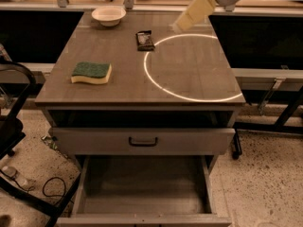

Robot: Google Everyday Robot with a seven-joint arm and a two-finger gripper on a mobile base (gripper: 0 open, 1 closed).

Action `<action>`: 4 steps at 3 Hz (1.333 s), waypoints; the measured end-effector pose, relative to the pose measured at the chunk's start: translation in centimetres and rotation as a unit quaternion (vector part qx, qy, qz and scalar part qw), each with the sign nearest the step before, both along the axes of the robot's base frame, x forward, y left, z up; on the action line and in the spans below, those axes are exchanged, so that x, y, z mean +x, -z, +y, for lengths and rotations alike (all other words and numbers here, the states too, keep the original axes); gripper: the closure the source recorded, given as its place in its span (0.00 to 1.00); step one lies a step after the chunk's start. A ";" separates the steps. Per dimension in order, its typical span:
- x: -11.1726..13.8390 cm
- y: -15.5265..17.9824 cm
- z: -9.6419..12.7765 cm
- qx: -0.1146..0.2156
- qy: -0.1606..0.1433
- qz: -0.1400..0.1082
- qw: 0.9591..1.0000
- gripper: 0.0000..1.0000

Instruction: Place rxbar chocolate into middle drawer

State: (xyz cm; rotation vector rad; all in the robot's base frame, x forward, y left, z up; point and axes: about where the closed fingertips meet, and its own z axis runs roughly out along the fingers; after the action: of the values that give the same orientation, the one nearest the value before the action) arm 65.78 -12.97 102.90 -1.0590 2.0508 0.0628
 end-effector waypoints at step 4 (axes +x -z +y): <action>6.9 1.6 2.5 0.062 0.116 0.006 0.991 0.00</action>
Offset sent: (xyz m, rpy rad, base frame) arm 0.0345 0.0118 0.0051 0.0532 -0.0605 -0.1175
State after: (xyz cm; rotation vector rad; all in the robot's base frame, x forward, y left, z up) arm 72.66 -10.48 101.33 -0.7418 2.1379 0.0767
